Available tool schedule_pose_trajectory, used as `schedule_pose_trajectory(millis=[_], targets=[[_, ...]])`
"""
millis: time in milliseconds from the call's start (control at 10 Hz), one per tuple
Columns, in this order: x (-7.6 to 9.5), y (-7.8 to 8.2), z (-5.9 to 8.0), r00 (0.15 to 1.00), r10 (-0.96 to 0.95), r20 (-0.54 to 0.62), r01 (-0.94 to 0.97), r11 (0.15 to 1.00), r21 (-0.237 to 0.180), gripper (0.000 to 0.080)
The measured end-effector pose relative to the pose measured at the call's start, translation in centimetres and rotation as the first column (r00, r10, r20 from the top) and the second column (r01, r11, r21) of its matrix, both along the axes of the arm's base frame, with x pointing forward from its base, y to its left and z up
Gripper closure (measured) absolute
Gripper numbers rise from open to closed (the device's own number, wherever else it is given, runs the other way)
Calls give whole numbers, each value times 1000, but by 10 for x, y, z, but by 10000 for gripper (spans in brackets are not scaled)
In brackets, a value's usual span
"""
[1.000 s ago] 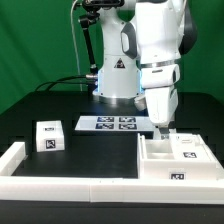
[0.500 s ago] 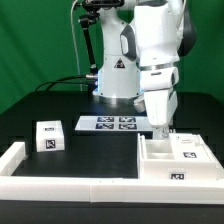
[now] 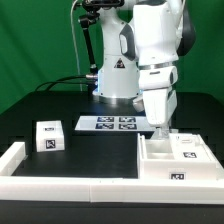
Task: Assemble cabinet
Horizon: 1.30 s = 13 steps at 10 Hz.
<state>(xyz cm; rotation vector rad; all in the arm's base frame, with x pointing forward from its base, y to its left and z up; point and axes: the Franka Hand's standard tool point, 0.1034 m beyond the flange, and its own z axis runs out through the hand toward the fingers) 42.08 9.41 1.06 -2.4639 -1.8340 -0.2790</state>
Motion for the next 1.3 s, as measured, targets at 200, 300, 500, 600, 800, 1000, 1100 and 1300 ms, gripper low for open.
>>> schedule_pose_trajectory(millis=[200, 300, 500, 600, 800, 1000, 1100, 1300], targets=[[1, 0, 7, 1000, 8, -7, -8, 1000, -10, 729], [3, 0, 15, 1000, 15, -7, -15, 1000, -21, 729], [8, -7, 32, 999, 26, -37, -28, 998, -56, 729], [12, -10, 38, 999, 26, -45, -29, 997, -68, 729], [16, -16, 43, 998, 16, -58, -20, 997, -78, 729], [14, -16, 41, 998, 17, -62, -22, 997, -78, 729], [17, -19, 41, 998, 31, -61, -36, 996, -78, 729], [35, -31, 42, 999, 21, -45, -24, 997, -73, 729]])
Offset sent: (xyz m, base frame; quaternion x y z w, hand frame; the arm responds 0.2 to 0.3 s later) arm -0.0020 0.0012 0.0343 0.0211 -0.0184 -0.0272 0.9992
